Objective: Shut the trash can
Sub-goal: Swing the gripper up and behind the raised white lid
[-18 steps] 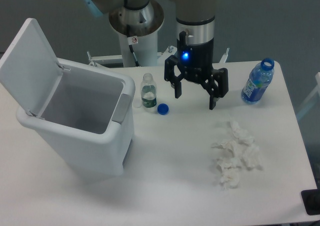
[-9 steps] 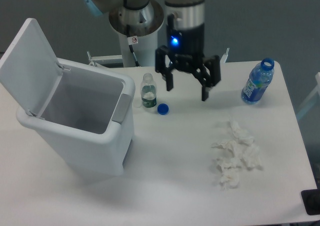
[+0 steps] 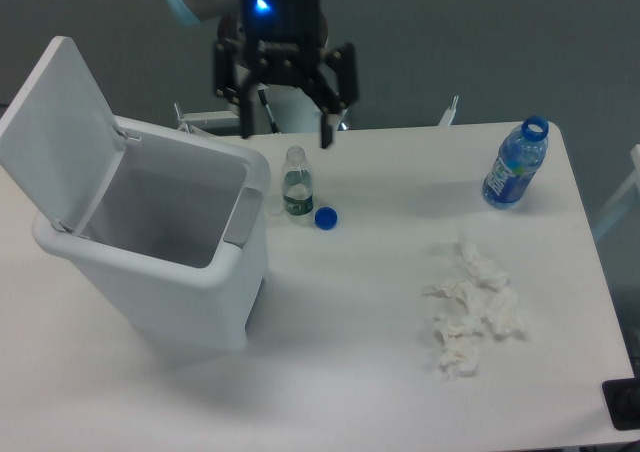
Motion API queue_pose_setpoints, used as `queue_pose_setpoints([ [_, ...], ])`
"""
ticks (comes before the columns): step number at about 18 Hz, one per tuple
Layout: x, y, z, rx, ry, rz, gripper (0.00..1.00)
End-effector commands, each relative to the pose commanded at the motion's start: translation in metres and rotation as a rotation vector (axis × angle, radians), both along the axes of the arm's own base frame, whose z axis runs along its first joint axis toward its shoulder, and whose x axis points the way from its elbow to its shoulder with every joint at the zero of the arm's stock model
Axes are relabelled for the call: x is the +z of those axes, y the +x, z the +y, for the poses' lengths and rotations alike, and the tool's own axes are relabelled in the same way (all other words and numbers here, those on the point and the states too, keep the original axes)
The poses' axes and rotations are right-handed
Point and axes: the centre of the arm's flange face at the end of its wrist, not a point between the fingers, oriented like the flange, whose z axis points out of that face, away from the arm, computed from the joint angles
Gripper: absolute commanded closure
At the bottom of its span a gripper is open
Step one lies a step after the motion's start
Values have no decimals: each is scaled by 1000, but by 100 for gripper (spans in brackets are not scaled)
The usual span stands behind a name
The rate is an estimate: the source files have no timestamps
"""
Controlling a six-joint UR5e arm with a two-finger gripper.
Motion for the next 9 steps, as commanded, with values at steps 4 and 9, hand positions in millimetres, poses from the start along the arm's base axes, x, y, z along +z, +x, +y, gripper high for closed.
queue_pose_setpoints([
  [4,35,34,-14,22,139,-102,0],
  [9,67,72,-40,-3,225,-114,0],
])
